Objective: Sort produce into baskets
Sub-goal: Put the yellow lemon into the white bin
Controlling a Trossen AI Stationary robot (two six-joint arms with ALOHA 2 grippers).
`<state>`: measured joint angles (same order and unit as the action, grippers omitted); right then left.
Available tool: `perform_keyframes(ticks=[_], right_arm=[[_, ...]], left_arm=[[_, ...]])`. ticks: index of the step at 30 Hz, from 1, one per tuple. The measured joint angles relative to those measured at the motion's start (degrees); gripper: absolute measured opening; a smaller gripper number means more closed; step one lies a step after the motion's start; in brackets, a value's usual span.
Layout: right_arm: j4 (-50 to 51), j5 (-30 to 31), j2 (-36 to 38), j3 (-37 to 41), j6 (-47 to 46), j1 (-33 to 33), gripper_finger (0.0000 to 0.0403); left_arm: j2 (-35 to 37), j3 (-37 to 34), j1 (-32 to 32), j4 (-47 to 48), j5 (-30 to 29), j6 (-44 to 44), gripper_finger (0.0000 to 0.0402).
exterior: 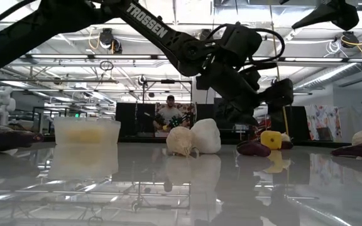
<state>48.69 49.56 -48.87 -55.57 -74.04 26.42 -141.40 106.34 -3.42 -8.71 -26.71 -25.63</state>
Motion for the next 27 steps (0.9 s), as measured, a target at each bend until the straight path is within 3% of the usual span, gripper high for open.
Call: perform_keyframes(ticks=[7, 14, 18, 23, 27], right_arm=[[-0.03, -0.02, -0.17, 0.02, 0.09, -0.01, 0.0285], [-0.09, -2.08, -0.19, 0.02, -0.31, -0.18, 0.0285], [-0.12, -3.25, -0.26, 0.02, -0.31, -0.18, 0.0285], [-0.40, -3.21, -0.34, 0.02, -0.21, -0.18, 0.0285], [-0.42, -3.19, -0.34, 0.02, 0.59, -0.18, 0.0285]], left_arm=[[-3.45, 2.53, -1.18, -1.85, 10.47, -2.22, 0.0290], [-4.62, 4.86, -0.97, 0.04, 3.95, -1.56, 0.0290], [-4.68, 5.40, -1.57, 3.08, 3.84, 0.67, 0.0290], [-4.79, 5.40, -1.88, 10.16, 4.87, -2.60, 0.0290], [-4.79, 5.40, -1.81, 10.36, 5.15, -2.54, 0.0290]])
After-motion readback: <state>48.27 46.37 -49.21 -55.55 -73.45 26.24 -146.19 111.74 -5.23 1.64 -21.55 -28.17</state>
